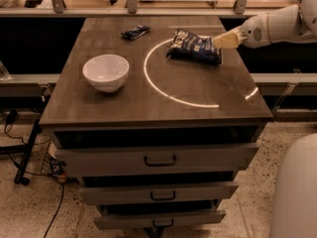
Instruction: Place blue chip bag into white bowl
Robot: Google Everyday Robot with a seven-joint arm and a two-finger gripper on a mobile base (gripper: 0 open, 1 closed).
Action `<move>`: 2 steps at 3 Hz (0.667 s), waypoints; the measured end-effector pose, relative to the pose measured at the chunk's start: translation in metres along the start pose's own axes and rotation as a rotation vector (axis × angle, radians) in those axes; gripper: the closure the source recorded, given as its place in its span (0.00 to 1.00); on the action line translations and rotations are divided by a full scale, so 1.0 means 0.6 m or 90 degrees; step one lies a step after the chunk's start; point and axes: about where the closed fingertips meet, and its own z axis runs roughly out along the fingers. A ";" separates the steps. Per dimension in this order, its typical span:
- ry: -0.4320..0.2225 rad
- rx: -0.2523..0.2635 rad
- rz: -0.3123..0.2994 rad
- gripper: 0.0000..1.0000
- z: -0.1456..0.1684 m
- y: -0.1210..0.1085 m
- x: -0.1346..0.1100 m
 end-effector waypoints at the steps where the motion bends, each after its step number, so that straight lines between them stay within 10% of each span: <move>1: 0.007 0.031 -0.004 0.52 -0.002 -0.002 0.019; 2: -0.002 0.042 -0.003 0.21 0.005 0.004 0.029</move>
Offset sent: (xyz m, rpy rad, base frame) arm -0.0209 -0.0101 -0.0170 -0.0292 -0.0465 -0.0953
